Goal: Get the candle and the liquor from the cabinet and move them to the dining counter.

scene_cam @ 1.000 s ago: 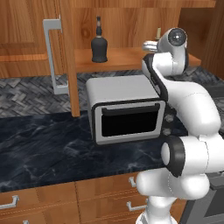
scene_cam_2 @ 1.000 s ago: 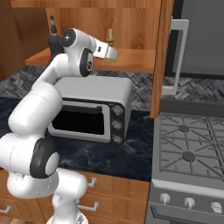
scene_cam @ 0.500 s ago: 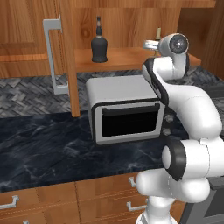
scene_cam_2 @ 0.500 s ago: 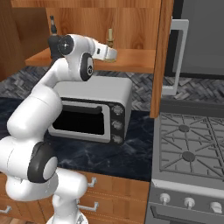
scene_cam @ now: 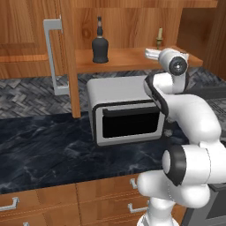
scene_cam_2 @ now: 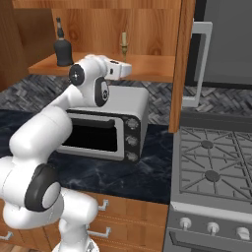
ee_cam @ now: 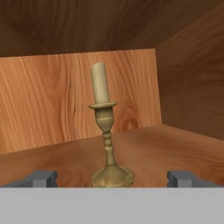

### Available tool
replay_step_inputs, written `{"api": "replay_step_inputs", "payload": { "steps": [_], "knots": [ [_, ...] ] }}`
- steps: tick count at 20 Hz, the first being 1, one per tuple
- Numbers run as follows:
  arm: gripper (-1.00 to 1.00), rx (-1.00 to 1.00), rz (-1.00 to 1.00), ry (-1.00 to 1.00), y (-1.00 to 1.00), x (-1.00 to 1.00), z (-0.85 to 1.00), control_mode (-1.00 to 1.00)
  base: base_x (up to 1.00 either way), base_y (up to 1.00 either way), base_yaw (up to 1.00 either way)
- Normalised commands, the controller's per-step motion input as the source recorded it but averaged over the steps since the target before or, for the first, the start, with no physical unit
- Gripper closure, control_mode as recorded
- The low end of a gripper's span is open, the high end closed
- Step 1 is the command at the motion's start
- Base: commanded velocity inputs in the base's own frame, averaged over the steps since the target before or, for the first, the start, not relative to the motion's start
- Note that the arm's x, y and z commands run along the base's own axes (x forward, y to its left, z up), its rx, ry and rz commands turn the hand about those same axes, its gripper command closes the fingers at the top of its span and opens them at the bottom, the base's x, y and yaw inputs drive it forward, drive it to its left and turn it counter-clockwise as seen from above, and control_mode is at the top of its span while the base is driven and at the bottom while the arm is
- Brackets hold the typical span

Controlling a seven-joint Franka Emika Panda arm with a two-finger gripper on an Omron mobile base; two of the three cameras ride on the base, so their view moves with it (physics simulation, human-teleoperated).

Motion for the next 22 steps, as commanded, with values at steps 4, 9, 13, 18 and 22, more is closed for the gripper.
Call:
{"api": "replay_step_inputs", "payload": {
  "steps": [4, 9, 13, 18, 22],
  "knots": [
    [-1.0, 0.0, 0.0, -0.03, 0.0, 0.0, 0.0, -1.0, 0.0, 0.0, 0.0],
    [-1.0, 0.0, 0.0, 0.0, 0.0, 0.0, 0.0, -1.0, 0.0, 0.0, 0.0],
    [-1.0, 0.0, 0.0, 0.0, 0.0, 0.0, 0.0, -1.0, 0.0, 0.0, 0.0],
    [-1.0, 0.0, 0.0, 0.0, 0.0, 0.0, 0.0, -1.0, 0.0, 0.0, 0.0],
    [-1.0, 0.0, 0.0, 0.0, 0.0, 0.0, 0.0, -1.0, 0.0, 0.0, 0.0]
  ]
}}
